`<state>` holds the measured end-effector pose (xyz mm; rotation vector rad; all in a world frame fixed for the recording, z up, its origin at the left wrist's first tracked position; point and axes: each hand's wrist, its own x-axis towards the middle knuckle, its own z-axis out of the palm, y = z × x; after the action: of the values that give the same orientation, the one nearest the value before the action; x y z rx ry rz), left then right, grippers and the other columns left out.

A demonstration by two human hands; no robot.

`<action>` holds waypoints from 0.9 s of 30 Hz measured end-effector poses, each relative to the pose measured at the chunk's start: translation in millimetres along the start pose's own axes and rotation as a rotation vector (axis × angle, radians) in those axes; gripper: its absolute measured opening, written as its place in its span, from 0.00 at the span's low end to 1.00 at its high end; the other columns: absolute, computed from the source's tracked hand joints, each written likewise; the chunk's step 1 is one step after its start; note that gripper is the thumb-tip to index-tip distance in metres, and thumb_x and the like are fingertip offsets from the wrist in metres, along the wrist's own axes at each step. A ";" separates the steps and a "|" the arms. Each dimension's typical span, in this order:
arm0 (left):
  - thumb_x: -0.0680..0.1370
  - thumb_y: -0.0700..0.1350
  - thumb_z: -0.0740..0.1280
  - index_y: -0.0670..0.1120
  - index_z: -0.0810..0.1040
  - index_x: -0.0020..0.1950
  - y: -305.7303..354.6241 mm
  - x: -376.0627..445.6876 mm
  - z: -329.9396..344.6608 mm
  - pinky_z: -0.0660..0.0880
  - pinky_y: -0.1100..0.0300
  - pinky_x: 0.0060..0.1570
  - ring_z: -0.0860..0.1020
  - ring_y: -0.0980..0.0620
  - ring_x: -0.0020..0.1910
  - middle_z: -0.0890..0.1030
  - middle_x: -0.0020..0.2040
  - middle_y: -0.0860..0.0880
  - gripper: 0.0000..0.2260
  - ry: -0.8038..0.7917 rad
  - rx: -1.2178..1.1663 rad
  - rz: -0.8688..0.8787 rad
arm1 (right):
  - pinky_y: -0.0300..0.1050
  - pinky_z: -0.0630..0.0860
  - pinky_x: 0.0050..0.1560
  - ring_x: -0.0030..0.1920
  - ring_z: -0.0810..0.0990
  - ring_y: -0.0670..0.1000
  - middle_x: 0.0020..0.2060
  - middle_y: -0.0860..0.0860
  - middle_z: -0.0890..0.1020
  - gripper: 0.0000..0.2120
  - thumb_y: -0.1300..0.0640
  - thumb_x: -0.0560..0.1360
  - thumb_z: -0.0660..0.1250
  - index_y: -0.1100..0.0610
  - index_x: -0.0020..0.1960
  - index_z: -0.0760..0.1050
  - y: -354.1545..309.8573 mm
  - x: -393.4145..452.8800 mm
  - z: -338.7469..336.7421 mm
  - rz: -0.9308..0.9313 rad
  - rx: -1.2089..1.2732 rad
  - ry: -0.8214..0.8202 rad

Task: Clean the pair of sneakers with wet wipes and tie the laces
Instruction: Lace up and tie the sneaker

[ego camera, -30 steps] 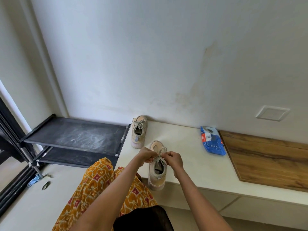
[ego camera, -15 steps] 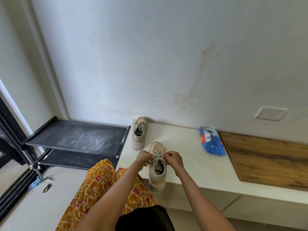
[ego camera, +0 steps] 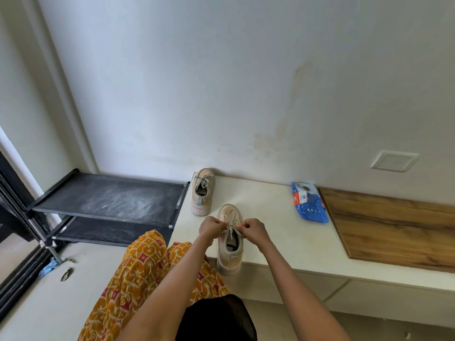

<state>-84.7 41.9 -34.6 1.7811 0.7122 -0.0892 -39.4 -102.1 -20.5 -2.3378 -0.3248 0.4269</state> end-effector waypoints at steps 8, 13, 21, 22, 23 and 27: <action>0.81 0.55 0.56 0.39 0.71 0.59 6.2 -19.4 0.5 0.78 0.44 0.42 0.77 0.39 0.56 0.77 0.57 0.38 0.20 -0.089 -0.029 -0.164 | 0.54 0.81 0.46 0.41 0.83 0.58 0.43 0.59 0.83 0.14 0.50 0.77 0.64 0.61 0.43 0.76 14.4 -15.1 10.5 0.180 0.287 0.105; 0.80 0.64 0.43 0.42 0.64 0.70 10.0 -21.8 -6.8 0.71 0.41 0.55 0.69 0.36 0.65 0.71 0.67 0.39 0.31 -0.187 -0.332 -0.344 | 0.55 0.81 0.47 0.43 0.83 0.57 0.45 0.56 0.83 0.20 0.45 0.80 0.53 0.57 0.48 0.77 23.5 -12.8 26.0 0.314 0.448 0.043; 0.82 0.56 0.50 0.38 0.67 0.67 29.5 14.8 5.3 0.70 0.60 0.41 0.74 0.50 0.44 0.76 0.48 0.45 0.25 -0.014 -0.686 -0.175 | 0.61 0.73 0.60 0.48 0.77 0.54 0.54 0.63 0.80 0.15 0.53 0.79 0.53 0.58 0.50 0.77 -2.6 43.0 25.7 0.265 0.634 0.016; 0.83 0.54 0.50 0.37 0.69 0.66 32.8 17.5 6.6 0.69 0.62 0.38 0.73 0.52 0.41 0.75 0.46 0.46 0.24 -0.004 -0.683 -0.144 | 0.61 0.72 0.61 0.48 0.76 0.52 0.55 0.63 0.79 0.15 0.53 0.79 0.53 0.58 0.51 0.76 -3.3 51.0 26.2 0.247 0.644 0.003; 0.83 0.53 0.49 0.37 0.69 0.65 35.9 21.1 7.2 0.68 0.64 0.38 0.73 0.52 0.41 0.75 0.46 0.47 0.23 -0.005 -0.679 -0.115 | 0.60 0.72 0.62 0.51 0.77 0.51 0.56 0.62 0.79 0.14 0.51 0.79 0.54 0.56 0.53 0.76 -6.2 57.7 26.2 0.229 0.659 -0.002; 0.83 0.53 0.50 0.42 0.71 0.59 45.3 30.0 1.7 0.67 0.60 0.56 0.72 0.49 0.56 0.74 0.53 0.47 0.18 -0.038 -0.706 -0.037 | 0.47 0.75 0.59 0.59 0.76 0.47 0.60 0.49 0.77 0.20 0.44 0.76 0.64 0.53 0.64 0.71 -10.6 61.0 35.2 0.013 0.618 0.064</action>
<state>-36.9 45.7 -9.0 1.0882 0.6450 0.0953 1.3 -51.5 -49.8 -1.7450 -0.1206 0.3906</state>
